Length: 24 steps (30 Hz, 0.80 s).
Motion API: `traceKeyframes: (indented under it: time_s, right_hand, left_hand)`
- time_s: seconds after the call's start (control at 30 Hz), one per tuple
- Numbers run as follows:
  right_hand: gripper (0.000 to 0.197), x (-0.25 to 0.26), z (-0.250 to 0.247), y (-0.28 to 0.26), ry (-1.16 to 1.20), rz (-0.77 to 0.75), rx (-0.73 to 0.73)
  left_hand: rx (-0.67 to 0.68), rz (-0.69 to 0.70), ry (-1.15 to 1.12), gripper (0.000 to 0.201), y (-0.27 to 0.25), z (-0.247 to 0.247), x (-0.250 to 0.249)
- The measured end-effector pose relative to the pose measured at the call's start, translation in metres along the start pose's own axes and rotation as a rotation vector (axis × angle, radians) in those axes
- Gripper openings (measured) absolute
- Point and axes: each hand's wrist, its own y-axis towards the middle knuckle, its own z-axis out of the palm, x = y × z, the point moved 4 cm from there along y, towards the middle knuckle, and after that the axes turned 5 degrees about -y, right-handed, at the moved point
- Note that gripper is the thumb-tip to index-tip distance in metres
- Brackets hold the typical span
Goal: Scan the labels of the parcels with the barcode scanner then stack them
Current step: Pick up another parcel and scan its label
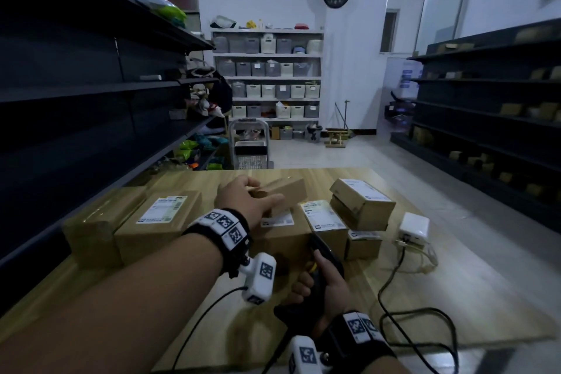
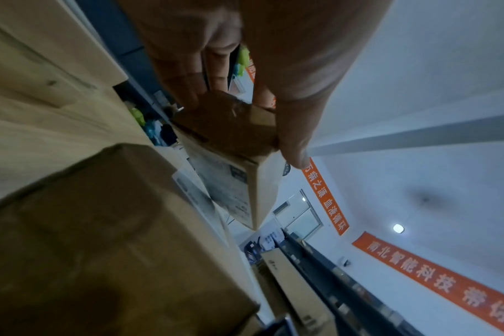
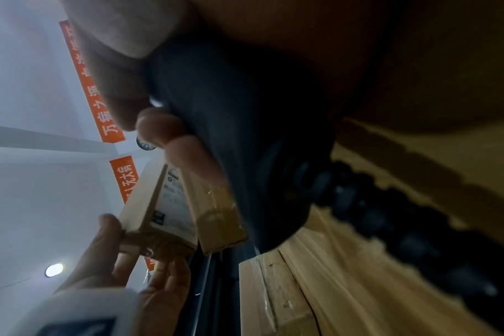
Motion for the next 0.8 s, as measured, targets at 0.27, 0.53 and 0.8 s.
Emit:
traceKeyframes:
  time_s: [0.27,0.53,0.8]
  right_hand:
    - [0.058,-0.001,-0.003,0.000,-0.036,0.070,-0.003]
    - [0.058,-0.003,-0.012,0.011,-0.037,0.070,-0.022]
    - [0.053,-0.003,-0.011,0.012,-0.019,0.052,-0.007]
  left_hand:
    - [0.092,0.018,-0.107,0.047,-0.012,0.013,0.008]
    - [-0.178,-0.070,0.040,0.052,0.007,-0.062,0.040]
    - [-0.148,-0.173,0.466,0.065,0.024,-0.122,0.087]
